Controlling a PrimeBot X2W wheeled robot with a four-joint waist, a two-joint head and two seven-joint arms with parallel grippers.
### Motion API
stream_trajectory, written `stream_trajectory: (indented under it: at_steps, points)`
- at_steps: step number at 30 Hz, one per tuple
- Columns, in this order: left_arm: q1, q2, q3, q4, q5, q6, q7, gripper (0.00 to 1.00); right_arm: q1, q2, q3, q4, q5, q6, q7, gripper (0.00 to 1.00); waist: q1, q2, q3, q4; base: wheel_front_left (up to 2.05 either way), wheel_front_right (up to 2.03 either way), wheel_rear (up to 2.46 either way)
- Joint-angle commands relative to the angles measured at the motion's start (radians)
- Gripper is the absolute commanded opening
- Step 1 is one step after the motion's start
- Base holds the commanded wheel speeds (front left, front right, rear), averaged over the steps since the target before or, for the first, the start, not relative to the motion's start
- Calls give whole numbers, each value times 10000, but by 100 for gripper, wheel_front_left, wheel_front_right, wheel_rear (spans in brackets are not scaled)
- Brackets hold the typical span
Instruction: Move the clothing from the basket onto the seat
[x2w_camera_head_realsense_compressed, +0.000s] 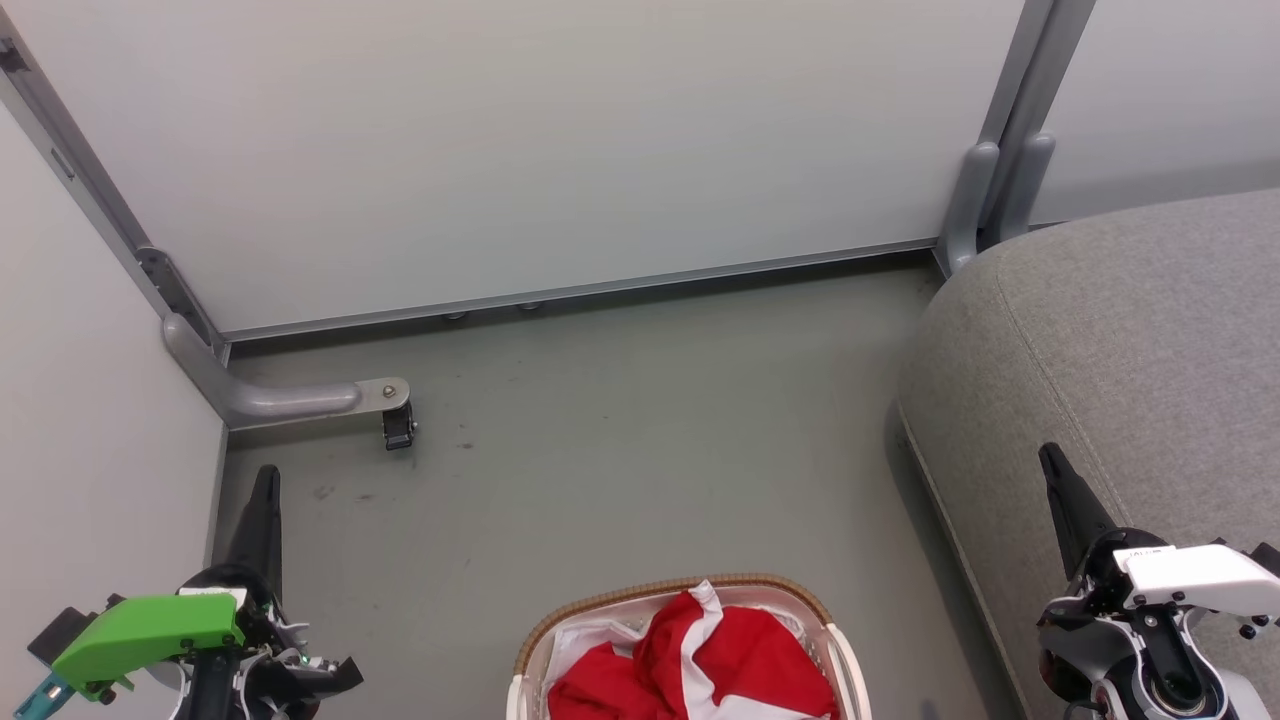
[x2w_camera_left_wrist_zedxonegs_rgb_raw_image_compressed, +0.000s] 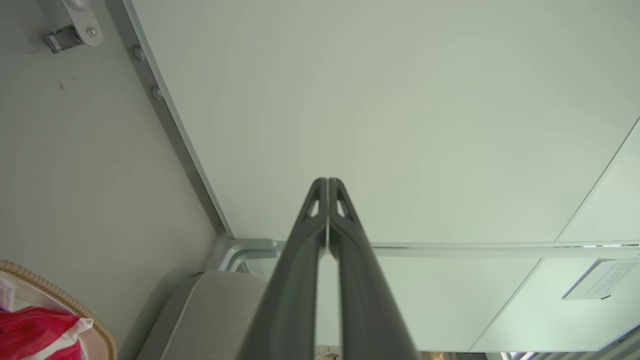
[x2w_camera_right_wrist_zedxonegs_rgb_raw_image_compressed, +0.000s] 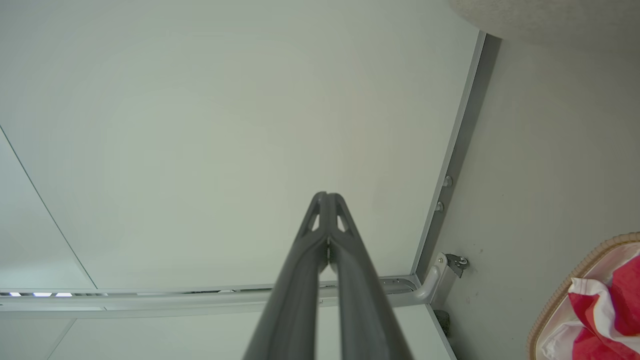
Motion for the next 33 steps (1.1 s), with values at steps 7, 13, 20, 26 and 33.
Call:
stream_trajectory:
  at_steps: [7, 13, 20, 26, 33]
  points:
    - [-108, 0, 6, -14, 4, -52, 20, 0, 112, -61, -12, -39, 32, 0, 4, 0, 0, 0, 0, 0, 0, 0, 0]
    - [-108, 0, 6, -14, 4, -52, 20, 0, 112, -61, -12, -39, 32, 0, 3, 0, 0, 0, 0, 0, 0, 0, 0]
    - [-108, 0, 6, -14, 4, -52, 20, 0, 112, -61, -12, -39, 32, 0, 4, 0, 0, 0, 0, 0, 0, 0, 0]
    - [-108, 0, 5, -14, 4, -52, 20, 0, 112, -61, -12, -39, 32, 0, 4, 0, 0, 0, 0, 0, 0, 0, 0]
    - [-108, 0, 5, -14, 4, -52, 19, 0, 112, -61, -12, -39, 32, 0, 4, 0, 0, 0, 0, 0, 0, 0, 0]
